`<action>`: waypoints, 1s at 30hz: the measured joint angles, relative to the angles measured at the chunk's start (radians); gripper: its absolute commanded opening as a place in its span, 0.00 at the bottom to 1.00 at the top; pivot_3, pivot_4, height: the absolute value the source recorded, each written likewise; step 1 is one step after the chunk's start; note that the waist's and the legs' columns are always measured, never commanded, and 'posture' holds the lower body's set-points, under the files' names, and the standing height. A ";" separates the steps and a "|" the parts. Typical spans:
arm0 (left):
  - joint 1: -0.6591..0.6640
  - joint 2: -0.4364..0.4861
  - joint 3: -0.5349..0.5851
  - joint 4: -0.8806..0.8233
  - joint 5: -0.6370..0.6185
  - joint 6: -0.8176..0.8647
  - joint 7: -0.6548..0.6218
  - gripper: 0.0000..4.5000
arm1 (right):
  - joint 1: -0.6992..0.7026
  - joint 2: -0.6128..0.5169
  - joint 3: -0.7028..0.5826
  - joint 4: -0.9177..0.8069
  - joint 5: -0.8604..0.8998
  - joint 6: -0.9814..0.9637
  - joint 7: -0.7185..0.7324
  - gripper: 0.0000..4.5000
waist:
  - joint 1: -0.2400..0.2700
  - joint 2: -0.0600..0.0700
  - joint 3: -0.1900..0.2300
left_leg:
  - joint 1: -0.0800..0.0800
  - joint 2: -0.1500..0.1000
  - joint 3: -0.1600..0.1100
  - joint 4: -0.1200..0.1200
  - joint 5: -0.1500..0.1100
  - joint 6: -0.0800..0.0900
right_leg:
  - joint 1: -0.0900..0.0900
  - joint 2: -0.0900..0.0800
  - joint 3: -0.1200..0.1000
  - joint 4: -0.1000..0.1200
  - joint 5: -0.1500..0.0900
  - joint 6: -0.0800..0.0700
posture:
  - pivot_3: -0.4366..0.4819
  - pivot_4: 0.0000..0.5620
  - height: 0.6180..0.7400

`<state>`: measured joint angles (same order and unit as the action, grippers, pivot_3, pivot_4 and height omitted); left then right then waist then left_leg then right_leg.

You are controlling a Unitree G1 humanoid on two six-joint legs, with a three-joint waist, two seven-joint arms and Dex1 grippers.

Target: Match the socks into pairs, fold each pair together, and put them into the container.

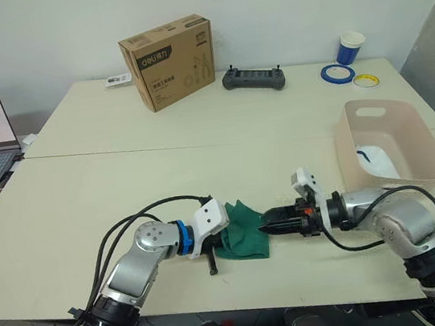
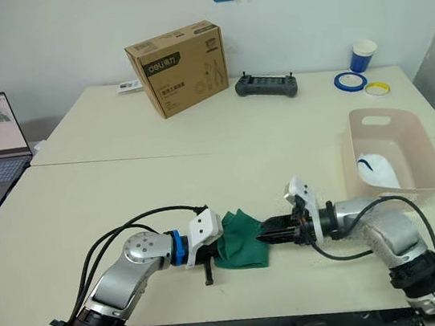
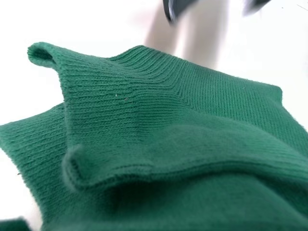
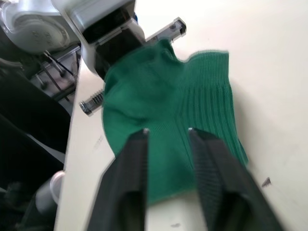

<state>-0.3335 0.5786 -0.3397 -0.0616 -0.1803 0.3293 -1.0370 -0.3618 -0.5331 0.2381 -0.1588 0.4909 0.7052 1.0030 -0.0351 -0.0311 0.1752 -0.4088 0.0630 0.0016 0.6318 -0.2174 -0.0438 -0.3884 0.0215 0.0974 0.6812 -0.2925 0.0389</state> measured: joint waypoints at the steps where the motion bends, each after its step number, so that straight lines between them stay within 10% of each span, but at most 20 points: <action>1: 0.000 0.000 0.000 0.000 0.000 0.000 0.000 0.00 | 0.000 0.000 0.012 0.012 -0.018 -0.028 0.002 0.01 | 0.000 0.000 0.000 | 0.000 0.000 0.000 0.000 0.000 0.000 | 0.000 0.000 0.000 0.000 0.000 0.000 | 0.48 0.27 1.00; 11: 0.005 0.031 0.026 -0.024 -0.025 0.045 -0.021 0.00 | 0.007 0.055 0.100 0.113 -0.143 -0.174 0.021 0.00 | -0.005 0.000 0.000 | 0.000 0.001 0.000 0.000 0.000 0.000 | 0.000 0.001 0.000 0.000 0.000 0.000 | 0.48 0.27 1.00; 19: 0.004 0.237 0.179 -0.113 -0.081 0.107 -0.093 0.00 | -0.001 0.070 0.097 0.121 -0.152 -0.171 0.038 0.00 | -0.019 0.000 0.001 | 0.000 0.001 0.000 -0.001 0.000 0.000 | -0.001 0.000 0.000 0.000 -0.001 -0.001 | 0.48 0.27 1.00; 30: -0.051 0.121 0.116 -0.221 -0.144 0.159 -0.066 0.00 | -0.009 0.027 -0.015 -0.021 -0.004 0.034 0.022 0.00 | -0.002 0.000 0.002 | -0.004 0.001 -0.002 -0.001 0.000 0.000 | -0.003 0.001 -0.001 0.000 -0.001 -0.001 | 0.48 0.27 1.00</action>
<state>-0.3846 0.6993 -0.2238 -0.2825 -0.3243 0.4882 -1.1031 -0.3707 -0.5065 0.2227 -0.1799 0.4872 0.7392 1.0253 -0.0370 -0.0311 0.1769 -0.4125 0.0642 -0.0001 0.6311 -0.2175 -0.0439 -0.3911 0.0227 0.0960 0.6810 -0.2933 0.0379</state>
